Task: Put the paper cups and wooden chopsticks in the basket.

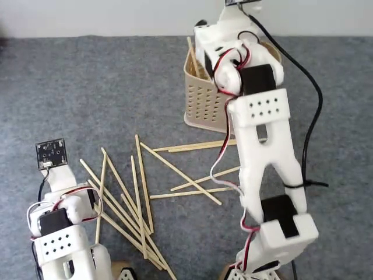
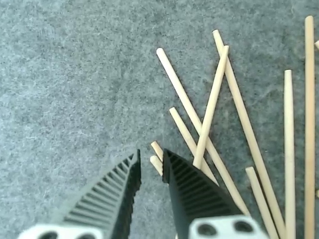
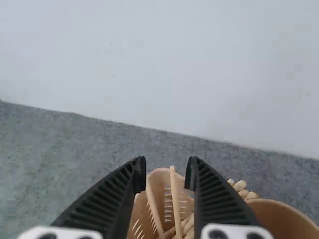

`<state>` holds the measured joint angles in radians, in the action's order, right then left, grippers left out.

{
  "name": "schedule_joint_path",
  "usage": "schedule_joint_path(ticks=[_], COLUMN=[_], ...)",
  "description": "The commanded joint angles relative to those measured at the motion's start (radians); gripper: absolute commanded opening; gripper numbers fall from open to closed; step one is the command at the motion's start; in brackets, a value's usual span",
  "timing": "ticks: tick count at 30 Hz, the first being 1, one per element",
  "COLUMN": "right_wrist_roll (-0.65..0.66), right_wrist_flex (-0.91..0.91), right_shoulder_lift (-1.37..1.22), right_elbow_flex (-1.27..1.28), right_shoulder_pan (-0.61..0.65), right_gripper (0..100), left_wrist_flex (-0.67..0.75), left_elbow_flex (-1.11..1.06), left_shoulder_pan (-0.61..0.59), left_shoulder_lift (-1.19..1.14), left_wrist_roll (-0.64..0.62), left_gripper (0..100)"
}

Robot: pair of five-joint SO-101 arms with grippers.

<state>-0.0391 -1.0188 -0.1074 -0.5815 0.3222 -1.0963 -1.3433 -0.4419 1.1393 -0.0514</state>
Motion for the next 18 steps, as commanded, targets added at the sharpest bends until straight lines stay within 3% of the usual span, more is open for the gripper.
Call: schedule_joint_path(ticks=[1, 6, 12, 18], right_wrist_roll=[-0.011, -0.014, -0.127, -0.184], right_wrist_flex=[-0.159, -0.435, -0.725, -0.776], right_shoulder_lift=[0.136, 0.213, 0.275, 0.395], right_elbow_flex=[-0.054, -0.054, -0.051, 0.083], right_shoulder_pan=[0.047, 0.076, 0.071, 0.033], right_gripper=[9.9, 0.3, 0.8, 0.8], left_wrist_flex=[0.029, 0.026, 0.025, -0.015], left_elbow_flex=[0.008, 0.012, 0.012, 0.025], left_shoulder_pan=[0.000, 0.000, 0.000, 0.003], left_shoulder_lift=[0.025, 0.025, 0.025, 0.025], left_wrist_roll=[0.014, 0.012, 0.011, 0.011], left_gripper=[7, 7, 7, 7])
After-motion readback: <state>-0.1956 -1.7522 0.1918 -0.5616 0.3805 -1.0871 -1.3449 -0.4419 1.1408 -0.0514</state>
